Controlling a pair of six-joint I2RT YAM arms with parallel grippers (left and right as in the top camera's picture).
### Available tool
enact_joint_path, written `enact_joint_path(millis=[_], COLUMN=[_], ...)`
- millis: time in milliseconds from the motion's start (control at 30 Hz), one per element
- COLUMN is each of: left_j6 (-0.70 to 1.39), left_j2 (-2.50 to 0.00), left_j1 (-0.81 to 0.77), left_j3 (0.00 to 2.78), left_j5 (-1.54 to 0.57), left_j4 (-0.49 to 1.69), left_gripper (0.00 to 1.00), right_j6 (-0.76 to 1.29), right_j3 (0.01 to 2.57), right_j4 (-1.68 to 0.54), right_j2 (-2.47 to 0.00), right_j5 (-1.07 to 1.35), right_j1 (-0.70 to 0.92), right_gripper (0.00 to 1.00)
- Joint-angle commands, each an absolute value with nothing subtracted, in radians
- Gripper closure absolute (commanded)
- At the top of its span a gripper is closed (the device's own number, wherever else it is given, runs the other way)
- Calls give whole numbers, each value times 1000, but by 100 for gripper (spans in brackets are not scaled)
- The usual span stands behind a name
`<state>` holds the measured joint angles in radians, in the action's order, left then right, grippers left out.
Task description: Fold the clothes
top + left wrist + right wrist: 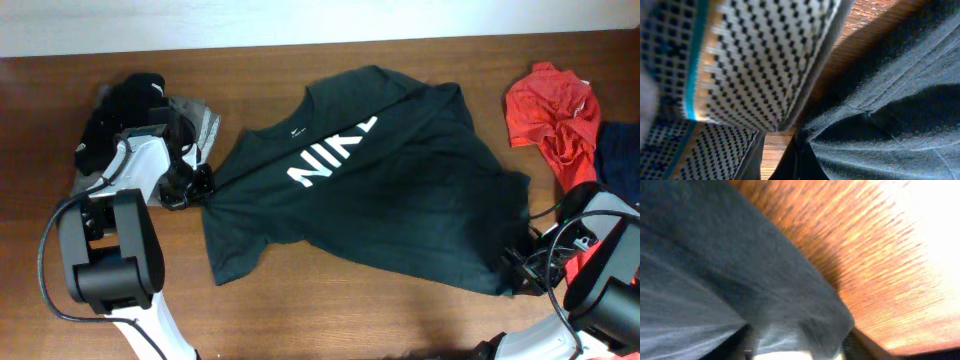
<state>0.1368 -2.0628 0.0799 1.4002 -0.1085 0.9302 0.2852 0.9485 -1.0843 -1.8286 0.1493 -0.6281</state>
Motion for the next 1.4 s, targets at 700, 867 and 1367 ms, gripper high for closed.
enact_joint_path(millis=[700, 867, 1367], left_j6=[111, 111, 111], left_j2=[-2072, -2072, -2072], left_j1=[79, 79, 79], left_j3=[1386, 1386, 1386], left_j5=[-120, -120, -119], left_j4=[923, 921, 921], left_gripper=[100, 100, 100], right_j6=[323, 236, 157], right_j3=[858, 857, 829], right_j4=[-984, -1011, -1021], right_j2=[-1813, -1813, -1787], right_j5=[152, 278, 344], right_j1=[-818, -910, -913], right_gripper=[14, 20, 92])
